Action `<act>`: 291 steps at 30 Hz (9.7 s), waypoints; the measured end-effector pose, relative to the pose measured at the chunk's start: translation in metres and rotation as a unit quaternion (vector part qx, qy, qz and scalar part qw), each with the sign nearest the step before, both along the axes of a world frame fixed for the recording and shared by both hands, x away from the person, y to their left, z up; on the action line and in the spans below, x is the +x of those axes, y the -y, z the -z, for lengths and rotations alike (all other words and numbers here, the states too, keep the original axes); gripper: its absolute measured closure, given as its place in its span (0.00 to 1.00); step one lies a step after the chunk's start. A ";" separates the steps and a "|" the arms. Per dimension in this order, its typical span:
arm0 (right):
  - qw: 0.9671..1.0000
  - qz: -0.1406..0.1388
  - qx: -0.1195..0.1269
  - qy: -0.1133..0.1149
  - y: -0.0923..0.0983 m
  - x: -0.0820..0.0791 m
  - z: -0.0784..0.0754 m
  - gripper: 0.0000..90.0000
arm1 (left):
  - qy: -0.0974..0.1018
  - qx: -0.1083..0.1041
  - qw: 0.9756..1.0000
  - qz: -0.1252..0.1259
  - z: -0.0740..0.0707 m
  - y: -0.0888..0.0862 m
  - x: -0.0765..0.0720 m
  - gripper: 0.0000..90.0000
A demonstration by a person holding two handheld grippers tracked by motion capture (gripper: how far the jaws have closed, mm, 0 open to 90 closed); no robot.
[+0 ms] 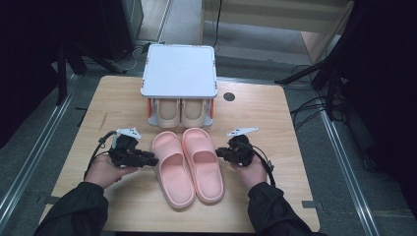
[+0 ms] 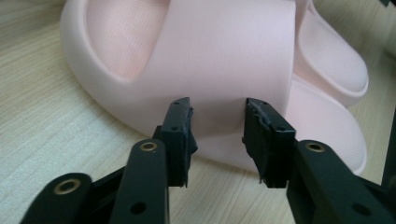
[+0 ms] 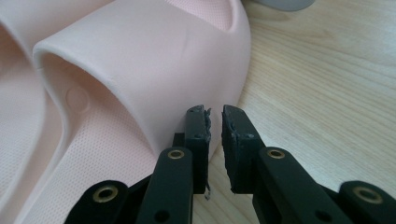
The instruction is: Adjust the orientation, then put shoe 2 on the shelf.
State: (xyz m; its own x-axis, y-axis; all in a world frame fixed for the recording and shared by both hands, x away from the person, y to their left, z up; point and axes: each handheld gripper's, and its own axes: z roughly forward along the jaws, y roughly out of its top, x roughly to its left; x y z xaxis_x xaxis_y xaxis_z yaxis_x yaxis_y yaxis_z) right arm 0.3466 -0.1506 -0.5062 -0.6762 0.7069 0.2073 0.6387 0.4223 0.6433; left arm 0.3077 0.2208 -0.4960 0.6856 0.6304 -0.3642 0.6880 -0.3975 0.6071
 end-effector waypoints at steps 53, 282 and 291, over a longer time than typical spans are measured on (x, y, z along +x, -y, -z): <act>0.996 0.030 0.075 0.027 -0.088 -0.050 0.007 0.46 | 0.008 -0.014 0.999 -0.041 -0.011 -0.018 -0.001 0.55; 0.992 0.011 0.106 0.072 -0.128 0.065 -0.175 0.61 | 0.002 0.012 0.998 -0.058 -0.009 -0.050 0.003 0.47; 0.992 -0.040 0.103 0.067 -0.115 0.033 -0.162 0.59 | 0.006 0.013 0.998 -0.059 -0.009 -0.047 0.001 0.47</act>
